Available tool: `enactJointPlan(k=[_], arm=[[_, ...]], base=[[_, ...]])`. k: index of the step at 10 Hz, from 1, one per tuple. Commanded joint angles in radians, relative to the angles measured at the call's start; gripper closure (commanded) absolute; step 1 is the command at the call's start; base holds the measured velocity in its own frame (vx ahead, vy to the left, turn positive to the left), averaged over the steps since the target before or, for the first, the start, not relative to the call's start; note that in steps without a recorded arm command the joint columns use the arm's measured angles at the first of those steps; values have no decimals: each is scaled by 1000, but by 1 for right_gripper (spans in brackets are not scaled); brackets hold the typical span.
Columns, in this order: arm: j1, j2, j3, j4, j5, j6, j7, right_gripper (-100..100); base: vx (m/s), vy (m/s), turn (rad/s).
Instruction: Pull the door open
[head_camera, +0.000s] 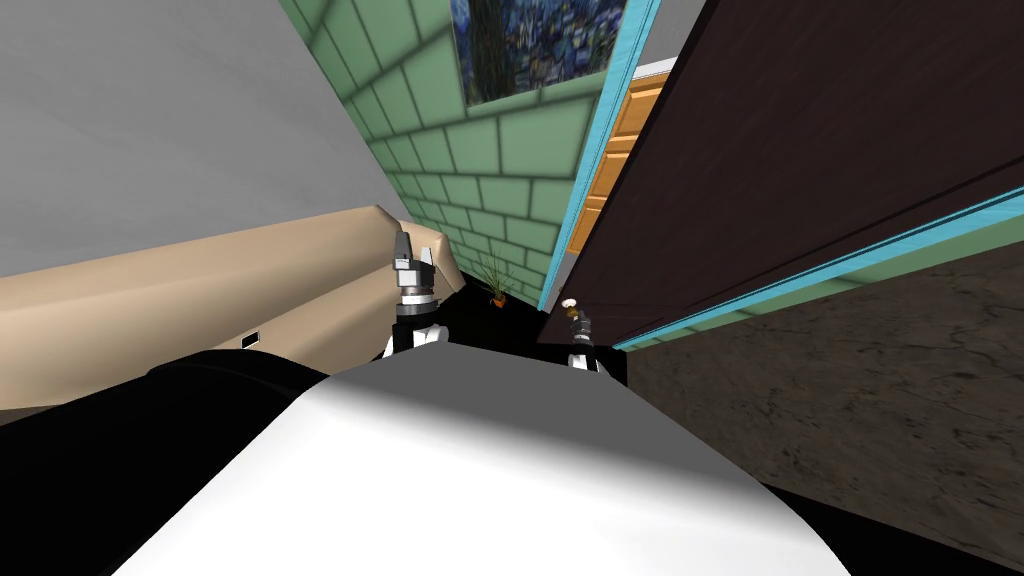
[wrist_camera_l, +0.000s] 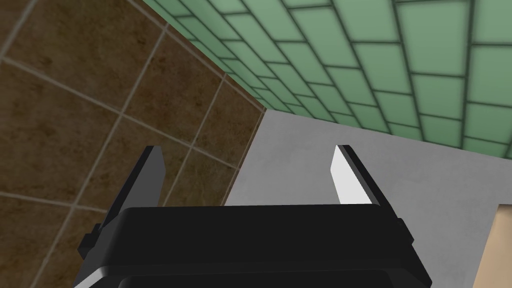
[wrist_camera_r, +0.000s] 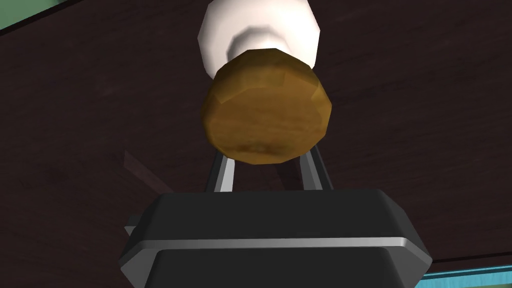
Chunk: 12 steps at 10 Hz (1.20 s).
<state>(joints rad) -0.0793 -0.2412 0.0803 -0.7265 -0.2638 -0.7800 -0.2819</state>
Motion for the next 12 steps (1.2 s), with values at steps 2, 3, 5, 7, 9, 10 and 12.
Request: enactJointPlan(k=[2, 3, 5, 7, 9, 10, 12], arm=[[-35, 31, 24, 49, 10, -38, -4, 100], [-35, 31, 24, 49, 10, -38, -4, 100], [-35, 31, 24, 49, 10, -38, -4, 100], [-29, 2, 9, 58, -15, -31, -36, 100], [-25, 2, 19, 51, -35, -32, -74, 100], [-24, 3, 23, 48, -44, -33, -90, 100], [-21, 4, 33, 42, -63, -34, -126, 100]], base=[[-3, 3, -13], [9, 4, -21], [7, 1, 12], [-25, -28, 44], [-113, -88, 140], [-96, -56, 97], [-88, -48, 114]])
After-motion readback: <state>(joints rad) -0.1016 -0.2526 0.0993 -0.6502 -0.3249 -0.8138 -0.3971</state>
